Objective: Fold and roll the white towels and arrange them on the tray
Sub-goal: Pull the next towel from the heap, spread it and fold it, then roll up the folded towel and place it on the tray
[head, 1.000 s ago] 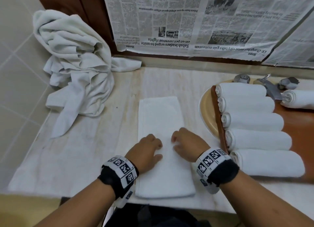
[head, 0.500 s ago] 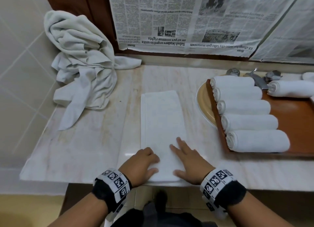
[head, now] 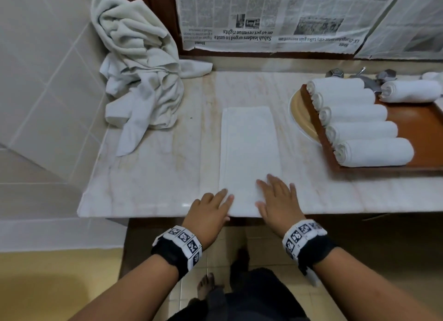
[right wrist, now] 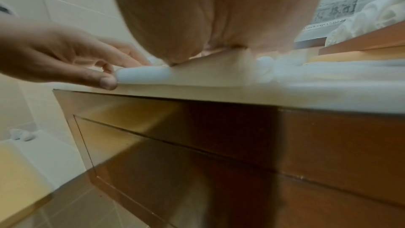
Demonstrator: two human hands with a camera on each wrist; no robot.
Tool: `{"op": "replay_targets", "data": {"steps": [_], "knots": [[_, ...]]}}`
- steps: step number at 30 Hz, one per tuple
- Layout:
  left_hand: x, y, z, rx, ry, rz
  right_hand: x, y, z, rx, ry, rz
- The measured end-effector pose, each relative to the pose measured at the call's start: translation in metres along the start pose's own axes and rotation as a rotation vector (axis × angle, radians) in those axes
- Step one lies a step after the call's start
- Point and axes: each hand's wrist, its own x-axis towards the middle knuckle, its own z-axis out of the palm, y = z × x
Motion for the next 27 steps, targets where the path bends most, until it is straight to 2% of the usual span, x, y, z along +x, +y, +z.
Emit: {"op": "replay_targets", "data": {"steps": [2,3,6,10,15,19,27], "knots": [[-0.003,0.003,-0.003,-0.027,-0.022,-0.034,-0.019,-0.005,0.008,0.02,0.199,-0.026],[-0.002,0.005,-0.003,-0.012,-0.044,-0.035,-0.029,-0.003,0.013,0.025,0.233,-0.029],[-0.003,0.011,-0.007,0.026,-0.071,-0.059,-0.047,0.009,0.021,0.058,0.221,-0.042],[-0.002,0.024,-0.013,0.045,-0.108,-0.123,-0.046,0.025,0.013,0.08,0.31,-0.157],[0.003,0.032,-0.005,0.063,-0.046,-0.177,-0.045,0.037,0.009,0.044,0.372,-0.238],[0.006,0.03,0.005,0.156,0.01,-0.152,-0.043,0.047,0.016,0.02,0.335,-0.286],[0.006,0.032,0.009,0.095,0.099,-0.138,-0.034,0.064,0.01,0.059,0.356,-0.358]]}}
